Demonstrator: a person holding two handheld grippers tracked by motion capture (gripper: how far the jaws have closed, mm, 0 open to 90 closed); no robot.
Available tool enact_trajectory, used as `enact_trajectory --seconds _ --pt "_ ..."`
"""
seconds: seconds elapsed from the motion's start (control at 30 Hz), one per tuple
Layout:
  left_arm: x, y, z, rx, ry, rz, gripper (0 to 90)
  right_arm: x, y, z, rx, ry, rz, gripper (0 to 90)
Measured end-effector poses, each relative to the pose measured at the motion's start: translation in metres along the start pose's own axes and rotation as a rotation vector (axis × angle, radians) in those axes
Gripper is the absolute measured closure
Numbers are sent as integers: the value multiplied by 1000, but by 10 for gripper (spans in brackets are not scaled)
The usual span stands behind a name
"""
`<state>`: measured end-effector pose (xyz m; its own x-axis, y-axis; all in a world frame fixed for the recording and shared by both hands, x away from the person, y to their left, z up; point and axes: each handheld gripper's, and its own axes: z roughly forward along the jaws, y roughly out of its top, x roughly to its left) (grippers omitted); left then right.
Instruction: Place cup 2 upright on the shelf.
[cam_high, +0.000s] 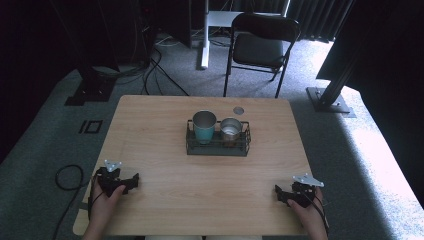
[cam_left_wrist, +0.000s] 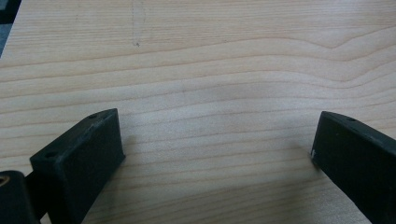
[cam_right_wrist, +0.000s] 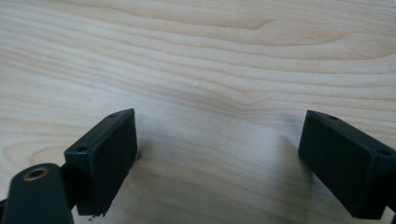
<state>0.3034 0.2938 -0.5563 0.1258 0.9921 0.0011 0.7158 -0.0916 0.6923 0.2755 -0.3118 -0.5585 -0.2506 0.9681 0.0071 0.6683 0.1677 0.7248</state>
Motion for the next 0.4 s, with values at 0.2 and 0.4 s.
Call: enact_trajectory --seconds 0.2,0.4 --pt "0 0 0 0 0 0 26 0 0 0 1 5 -4 112" --pt "0 0 0 0 0 0 27 0 0 0 0 6 -3 113"
